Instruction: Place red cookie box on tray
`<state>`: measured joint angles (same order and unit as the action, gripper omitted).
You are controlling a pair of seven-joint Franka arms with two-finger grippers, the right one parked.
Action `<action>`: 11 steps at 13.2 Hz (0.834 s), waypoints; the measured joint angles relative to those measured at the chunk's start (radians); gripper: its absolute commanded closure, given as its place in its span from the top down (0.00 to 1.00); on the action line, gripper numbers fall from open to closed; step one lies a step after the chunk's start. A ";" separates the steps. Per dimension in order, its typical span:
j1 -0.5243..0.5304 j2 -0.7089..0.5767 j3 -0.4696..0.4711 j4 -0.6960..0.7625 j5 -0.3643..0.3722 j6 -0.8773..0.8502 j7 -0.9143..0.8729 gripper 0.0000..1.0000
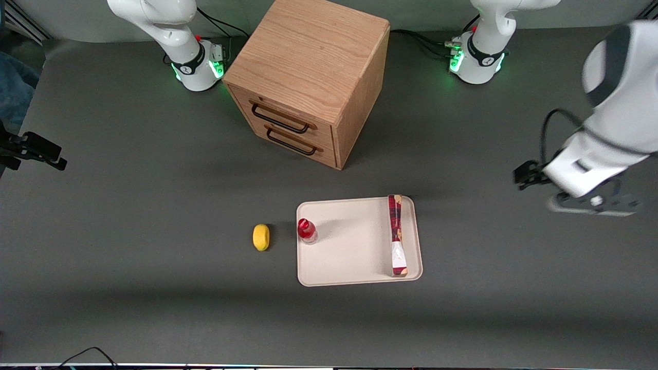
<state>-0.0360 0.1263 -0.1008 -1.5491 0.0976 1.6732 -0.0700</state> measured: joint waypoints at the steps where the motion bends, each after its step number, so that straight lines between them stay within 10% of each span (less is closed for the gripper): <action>1: 0.000 -0.046 0.045 -0.032 -0.016 -0.004 0.026 1.00; 11: -0.017 -0.146 0.099 -0.114 -0.034 0.020 0.053 1.00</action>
